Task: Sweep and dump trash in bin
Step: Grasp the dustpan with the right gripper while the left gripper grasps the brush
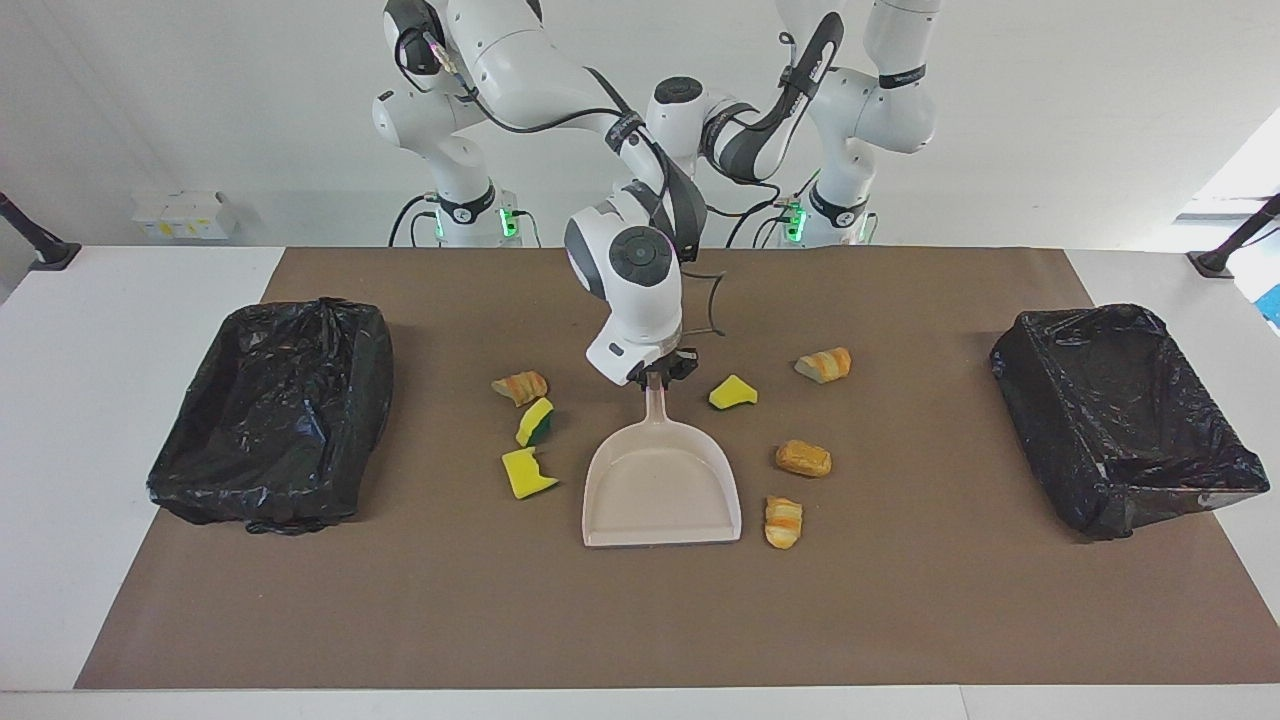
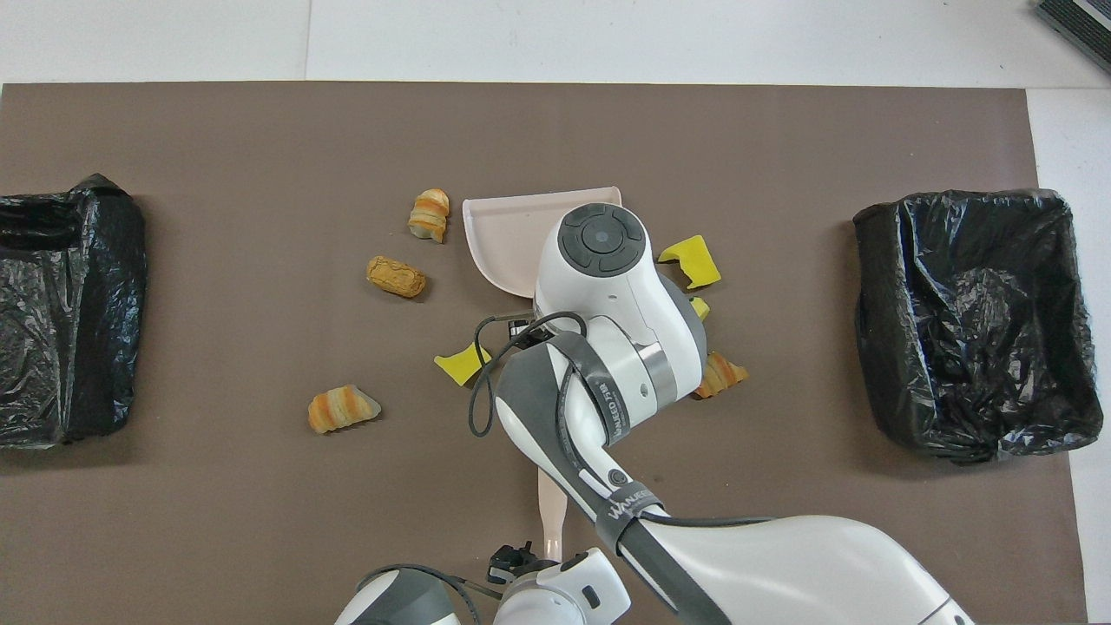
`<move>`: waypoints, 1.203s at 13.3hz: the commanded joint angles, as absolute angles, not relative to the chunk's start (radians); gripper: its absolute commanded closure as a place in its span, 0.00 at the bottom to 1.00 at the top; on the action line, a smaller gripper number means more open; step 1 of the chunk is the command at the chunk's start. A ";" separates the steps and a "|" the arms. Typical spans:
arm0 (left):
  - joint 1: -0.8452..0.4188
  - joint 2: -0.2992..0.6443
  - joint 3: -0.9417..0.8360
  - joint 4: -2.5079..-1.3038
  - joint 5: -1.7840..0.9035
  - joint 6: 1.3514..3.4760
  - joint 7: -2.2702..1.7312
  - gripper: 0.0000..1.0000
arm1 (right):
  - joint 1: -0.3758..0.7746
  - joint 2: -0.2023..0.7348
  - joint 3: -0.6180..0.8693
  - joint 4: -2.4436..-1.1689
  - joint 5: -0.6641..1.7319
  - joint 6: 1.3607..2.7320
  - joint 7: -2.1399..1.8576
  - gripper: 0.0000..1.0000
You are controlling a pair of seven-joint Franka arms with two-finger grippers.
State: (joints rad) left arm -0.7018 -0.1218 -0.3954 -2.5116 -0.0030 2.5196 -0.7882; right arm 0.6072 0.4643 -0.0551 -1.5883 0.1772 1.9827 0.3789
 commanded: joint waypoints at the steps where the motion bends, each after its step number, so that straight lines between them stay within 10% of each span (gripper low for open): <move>1: -0.715 -0.129 -0.383 -2.526 0.028 2.530 -0.813 0.91 | 0.560 0.376 -0.057 -1.601 0.166 1.958 0.237 1.00; 8: -0.658 -0.202 -0.377 -2.462 0.028 2.306 -0.810 1.00 | 0.352 0.218 -0.054 -1.606 0.084 1.642 -0.469 1.00; 16: -0.306 -0.210 -0.380 -2.280 0.035 2.122 -0.568 1.00 | 0.299 0.224 -0.054 -1.683 -0.095 1.770 -1.038 1.00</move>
State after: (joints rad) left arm -0.4050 -0.2176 -0.3678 -2.3366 0.0169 2.1725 -0.6478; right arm 0.3012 0.2338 -0.0663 -1.6441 -0.0591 1.7344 -0.9552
